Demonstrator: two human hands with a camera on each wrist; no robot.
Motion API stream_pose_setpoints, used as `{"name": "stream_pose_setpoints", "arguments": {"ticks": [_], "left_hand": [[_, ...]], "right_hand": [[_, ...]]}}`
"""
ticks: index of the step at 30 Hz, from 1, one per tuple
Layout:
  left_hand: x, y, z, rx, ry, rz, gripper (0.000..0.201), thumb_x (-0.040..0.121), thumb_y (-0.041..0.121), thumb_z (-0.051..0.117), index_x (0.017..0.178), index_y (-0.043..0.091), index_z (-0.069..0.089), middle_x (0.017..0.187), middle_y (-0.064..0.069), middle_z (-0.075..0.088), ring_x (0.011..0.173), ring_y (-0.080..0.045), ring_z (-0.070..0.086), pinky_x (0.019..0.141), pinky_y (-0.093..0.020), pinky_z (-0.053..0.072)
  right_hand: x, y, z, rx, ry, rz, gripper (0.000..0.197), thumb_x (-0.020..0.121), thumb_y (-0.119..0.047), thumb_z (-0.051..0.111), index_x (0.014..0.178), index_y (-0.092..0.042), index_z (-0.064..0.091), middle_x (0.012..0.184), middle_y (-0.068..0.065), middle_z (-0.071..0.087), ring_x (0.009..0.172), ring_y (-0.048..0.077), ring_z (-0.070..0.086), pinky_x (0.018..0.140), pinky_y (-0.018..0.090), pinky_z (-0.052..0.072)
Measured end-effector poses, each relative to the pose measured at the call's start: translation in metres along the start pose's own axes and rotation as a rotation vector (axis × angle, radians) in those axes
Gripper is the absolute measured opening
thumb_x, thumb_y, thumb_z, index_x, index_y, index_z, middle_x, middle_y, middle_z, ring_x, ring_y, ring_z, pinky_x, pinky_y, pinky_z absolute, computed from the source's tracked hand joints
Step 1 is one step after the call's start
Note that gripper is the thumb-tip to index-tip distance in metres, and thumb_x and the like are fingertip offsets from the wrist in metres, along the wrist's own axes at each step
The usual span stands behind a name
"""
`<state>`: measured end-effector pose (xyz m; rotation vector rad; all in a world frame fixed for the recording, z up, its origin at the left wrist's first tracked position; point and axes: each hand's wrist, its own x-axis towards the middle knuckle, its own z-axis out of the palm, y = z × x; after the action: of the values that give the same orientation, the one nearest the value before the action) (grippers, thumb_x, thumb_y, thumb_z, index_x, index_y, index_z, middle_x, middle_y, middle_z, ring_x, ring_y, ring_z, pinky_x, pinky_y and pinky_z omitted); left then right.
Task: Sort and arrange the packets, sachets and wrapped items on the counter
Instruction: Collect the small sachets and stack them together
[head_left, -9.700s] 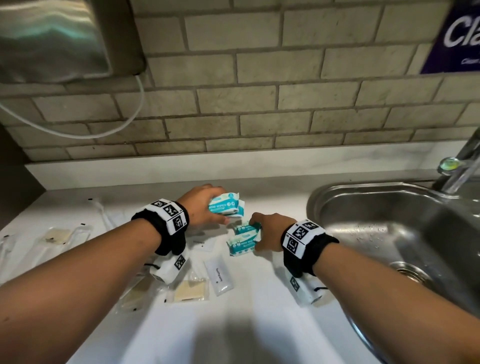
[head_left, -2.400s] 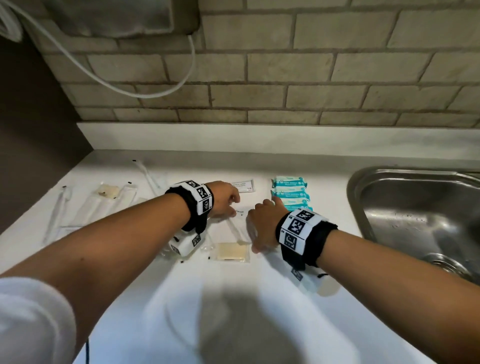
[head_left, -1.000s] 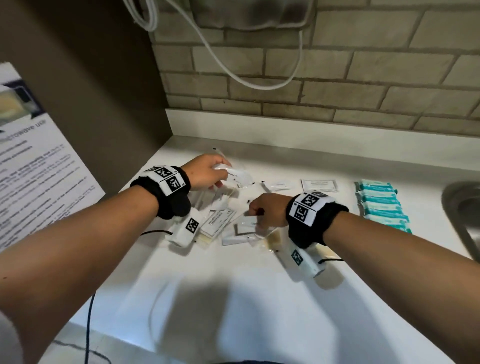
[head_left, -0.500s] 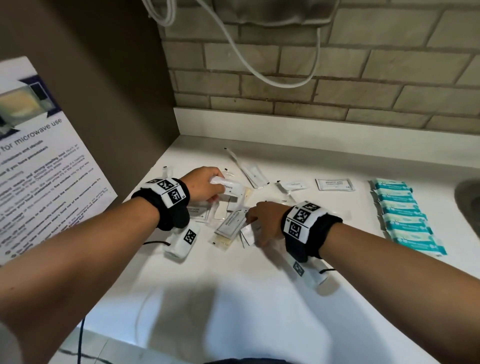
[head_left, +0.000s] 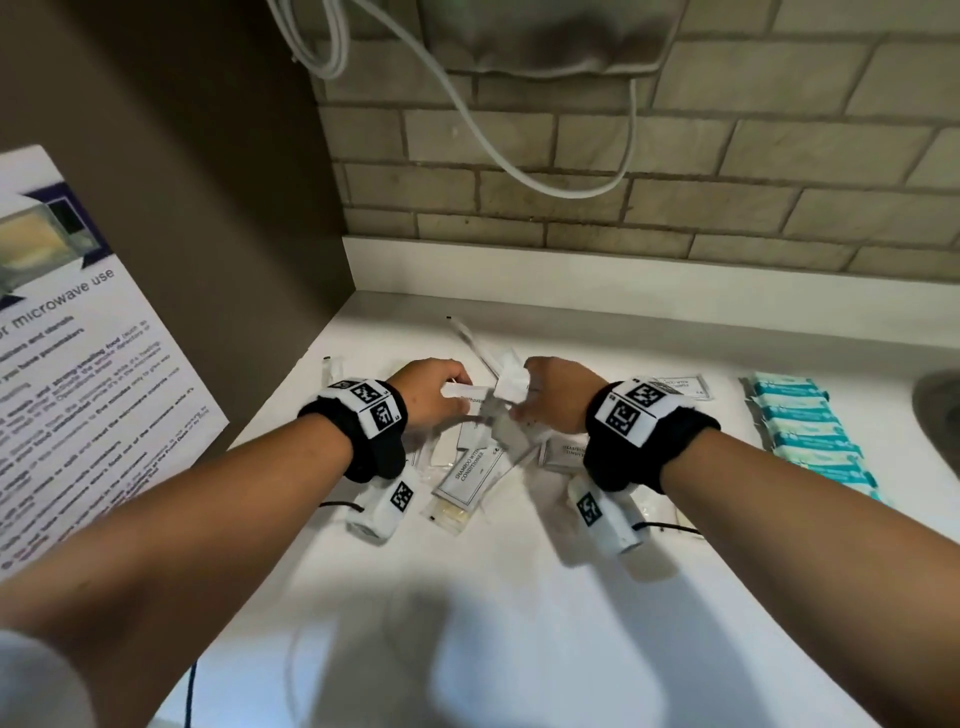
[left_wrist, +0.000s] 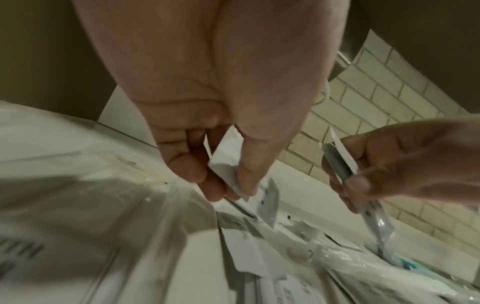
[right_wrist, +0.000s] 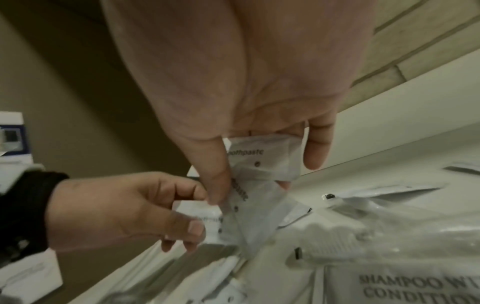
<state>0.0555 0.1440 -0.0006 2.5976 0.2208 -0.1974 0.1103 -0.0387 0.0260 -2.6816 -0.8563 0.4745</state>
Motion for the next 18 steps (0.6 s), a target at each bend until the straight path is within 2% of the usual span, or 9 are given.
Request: {"name": "stream_pose_setpoints", "arguments": {"ticks": [1,3,7,9,11,13,18], "left_hand": [[0.002,0.003,-0.002,0.044,-0.048,0.005,0.02,0.088,0.026,0.063,0.106,0.019,0.062,0.11,0.0,0.062,0.102,-0.022,0.059,0.084,-0.029,0.045],[0.005,0.01,-0.01,0.141,-0.144,-0.001,0.024,0.089,0.024,0.059,0.112,0.018,0.061,0.114,-0.001,0.059,0.108,-0.023,0.056,0.087,-0.029,0.044],[0.01,0.017,-0.008,0.254,-0.237,-0.041,0.037,0.089,0.03,0.058,0.123,0.016,0.057,0.118,0.0,0.058,0.101,-0.018,0.052,0.082,-0.025,0.04],[0.015,0.016,0.004,0.265,-0.247,-0.053,0.046,0.084,0.038,0.065,0.124,0.017,0.055,0.125,-0.002,0.059,0.106,-0.02,0.055,0.085,-0.028,0.043],[0.019,0.017,0.015,0.267,-0.234,-0.073,0.056,0.083,0.043,0.069,0.127,0.013,0.051,0.125,-0.005,0.059,0.111,-0.024,0.056,0.084,-0.028,0.043],[0.02,0.021,0.022,0.284,-0.211,-0.067,0.057,0.085,0.04,0.067,0.13,0.011,0.049,0.125,-0.009,0.059,0.112,-0.026,0.057,0.087,-0.03,0.044],[0.016,0.019,0.03,0.287,-0.161,0.003,0.045,0.089,0.034,0.064,0.131,0.026,0.052,0.126,-0.01,0.047,0.109,-0.031,0.056,0.095,-0.037,0.047]], "right_hand": [[0.002,0.002,-0.002,0.052,0.022,0.026,0.027,0.088,-0.031,0.065,0.094,-0.014,0.045,0.085,-0.001,0.053,0.084,0.022,0.051,0.064,0.028,0.039],[0.007,0.007,-0.005,0.136,0.05,0.072,0.03,0.089,-0.032,0.063,0.1,-0.011,0.045,0.091,0.004,0.057,0.085,0.023,0.054,0.067,0.029,0.04],[0.013,0.012,-0.006,0.207,0.096,0.185,0.049,0.091,-0.032,0.058,0.126,-0.001,0.043,0.102,0.01,0.058,0.087,0.025,0.051,0.071,0.029,0.038],[0.016,0.011,-0.005,0.254,0.104,0.242,0.053,0.089,-0.033,0.058,0.128,-0.001,0.042,0.107,0.012,0.058,0.088,0.025,0.05,0.071,0.028,0.037],[0.02,0.009,-0.002,0.289,0.089,0.27,0.055,0.087,-0.037,0.059,0.126,-0.001,0.044,0.097,0.009,0.057,0.082,0.026,0.054,0.067,0.028,0.039],[0.022,0.007,0.0,0.309,0.071,0.277,0.055,0.086,-0.039,0.059,0.124,-0.002,0.045,0.089,0.006,0.058,0.073,0.024,0.057,0.063,0.027,0.04],[0.024,0.009,0.002,0.266,0.058,0.3,0.063,0.084,-0.042,0.06,0.128,-0.001,0.042,0.105,0.013,0.063,0.09,0.029,0.059,0.071,0.029,0.041]]}}
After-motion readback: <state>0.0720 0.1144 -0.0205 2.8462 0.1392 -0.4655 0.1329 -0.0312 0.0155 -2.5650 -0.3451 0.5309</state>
